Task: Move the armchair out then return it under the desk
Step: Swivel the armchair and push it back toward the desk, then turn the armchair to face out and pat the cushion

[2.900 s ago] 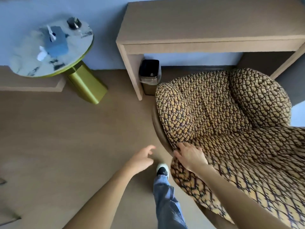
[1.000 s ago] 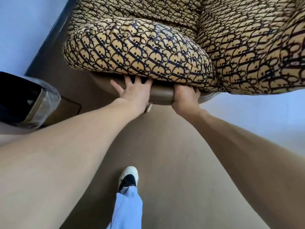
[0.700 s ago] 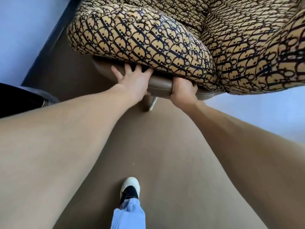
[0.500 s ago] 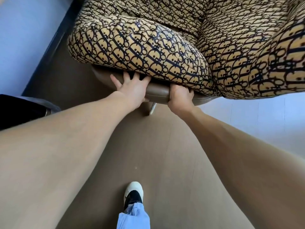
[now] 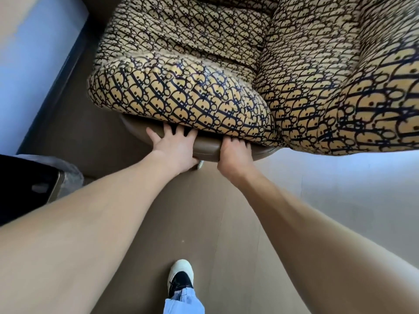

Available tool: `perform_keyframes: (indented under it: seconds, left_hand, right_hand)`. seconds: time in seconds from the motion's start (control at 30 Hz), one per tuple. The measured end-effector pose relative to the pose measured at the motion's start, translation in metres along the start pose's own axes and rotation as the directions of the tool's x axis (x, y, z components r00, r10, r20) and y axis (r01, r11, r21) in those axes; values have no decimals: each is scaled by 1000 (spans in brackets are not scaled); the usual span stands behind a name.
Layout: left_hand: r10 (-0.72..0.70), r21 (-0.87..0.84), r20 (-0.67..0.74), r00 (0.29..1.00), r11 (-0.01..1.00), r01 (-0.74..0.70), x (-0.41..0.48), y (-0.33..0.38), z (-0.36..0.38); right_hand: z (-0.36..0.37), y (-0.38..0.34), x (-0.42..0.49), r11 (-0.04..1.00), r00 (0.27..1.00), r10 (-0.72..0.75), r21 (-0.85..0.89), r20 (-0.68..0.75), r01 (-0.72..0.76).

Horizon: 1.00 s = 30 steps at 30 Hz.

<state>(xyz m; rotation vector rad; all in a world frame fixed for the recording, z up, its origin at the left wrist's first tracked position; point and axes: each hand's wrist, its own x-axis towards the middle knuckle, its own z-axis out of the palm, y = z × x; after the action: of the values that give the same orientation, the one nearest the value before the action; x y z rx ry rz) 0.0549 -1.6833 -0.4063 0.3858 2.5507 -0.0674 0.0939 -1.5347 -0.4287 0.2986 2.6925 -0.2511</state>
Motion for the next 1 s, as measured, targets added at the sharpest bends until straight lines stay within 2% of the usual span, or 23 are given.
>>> perform_keyframes:
  seconds: [0.17,0.23,0.37,0.47,0.6,0.67,0.73,0.8,0.87,0.93,1.0]
  left_hand:
    - [26,9,139,990,1000,-28,-41,0,-26]
    - [50,-10,162,986,999,-49,-61,2,-55]
    - [90,-66,50,995,994,-87,-88,28,-134]
    - [112,-113,-35,993,987,-115,-94,75,-199]
    - [137,-208,-123,983,965,-161,-91,160,-264]
    - [141,-336,-141,980,924,-181,-94,209,-295]
    - [93,-482,-177,980,860,-169,-102,299,-339]
    - [60,-563,-142,988,816,-131,-103,329,-333]
    - [42,-563,-66,997,823,-72,-96,324,-306]
    - [-27,-574,-11,1000,818,15,-88,333,-300]
    - [-99,-586,-7,995,807,76,-78,373,-322]
  right_hand:
    - [-65,8,-33,991,972,-129,44,196,123]
    - [-111,21,-47,987,964,-161,24,210,160]
    - [-206,59,-71,979,979,-188,-65,76,193]
    - [-273,111,-78,973,983,-177,-157,-45,168]
    - [-341,199,-91,965,978,-162,-228,-130,129]
    - [-379,239,-93,966,968,-183,-217,-173,143]
    - [-438,318,-88,969,946,-215,-175,-244,175]
    - [-435,340,-92,980,954,-185,-111,-235,163]
    - [-404,322,-107,983,975,-180,-49,-129,175]
    - [-387,312,-114,974,972,-221,27,-74,224]
    - [-405,335,-109,951,954,-296,75,-36,298]
